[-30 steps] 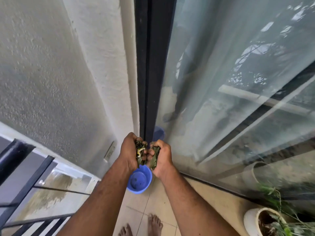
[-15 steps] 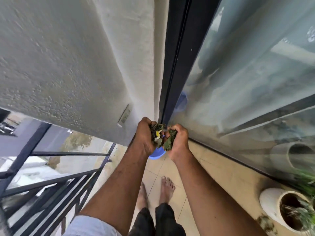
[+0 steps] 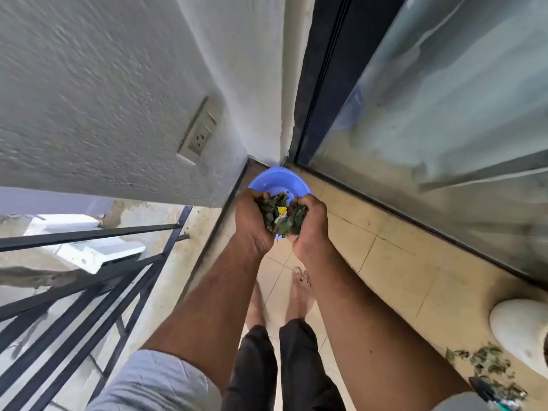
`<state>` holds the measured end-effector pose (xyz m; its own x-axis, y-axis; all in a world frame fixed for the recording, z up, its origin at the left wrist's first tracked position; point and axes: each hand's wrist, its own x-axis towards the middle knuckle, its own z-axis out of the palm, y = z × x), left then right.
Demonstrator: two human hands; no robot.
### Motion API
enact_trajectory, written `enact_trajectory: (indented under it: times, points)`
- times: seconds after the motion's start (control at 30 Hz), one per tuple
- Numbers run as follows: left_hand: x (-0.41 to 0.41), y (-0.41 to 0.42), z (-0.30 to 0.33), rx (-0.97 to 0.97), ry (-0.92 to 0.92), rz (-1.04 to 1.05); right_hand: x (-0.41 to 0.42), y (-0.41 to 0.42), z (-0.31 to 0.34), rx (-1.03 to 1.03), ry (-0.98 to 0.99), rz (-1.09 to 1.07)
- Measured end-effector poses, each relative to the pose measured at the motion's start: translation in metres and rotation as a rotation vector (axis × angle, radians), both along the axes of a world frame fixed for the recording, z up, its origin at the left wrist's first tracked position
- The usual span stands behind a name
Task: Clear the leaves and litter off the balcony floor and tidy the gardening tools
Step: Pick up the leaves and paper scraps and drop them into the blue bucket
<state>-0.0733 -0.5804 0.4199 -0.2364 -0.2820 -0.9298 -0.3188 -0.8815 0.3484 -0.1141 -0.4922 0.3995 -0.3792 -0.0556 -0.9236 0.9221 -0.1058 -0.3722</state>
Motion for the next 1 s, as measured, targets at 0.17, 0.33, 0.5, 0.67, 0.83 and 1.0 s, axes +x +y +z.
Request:
enact_trajectory:
  times: [0.17, 0.33, 0.5, 0.67, 0.83, 1.0]
  points:
    - [-0.006, -0.01, -0.08, -0.011, 0.0, -0.029, -0.008, -0.011, -0.07, 0.03, -0.039, -0.008]
    - [-0.012, -0.018, -0.139, -0.03, -0.002, -0.06, -0.02, -0.015, -0.116, 0.057, -0.025, 0.033]
    - [-0.01, -0.018, -0.153, -0.045, -0.034, -0.145, -0.024, -0.012, -0.142, 0.055, -0.068, 0.094]
    - [-0.006, -0.021, -0.125, -0.018, -0.026, -0.162, -0.021, -0.004, -0.118, 0.04, -0.104, 0.053]
    - [-0.014, -0.013, -0.033, -0.041, -0.001, -0.263, -0.014, -0.001, -0.042, 0.067, -0.011, -0.026]
    - [-0.014, 0.003, 0.057, -0.087, 0.136, -0.377, -0.013, 0.008, 0.088, 0.001, 0.085, -0.055]
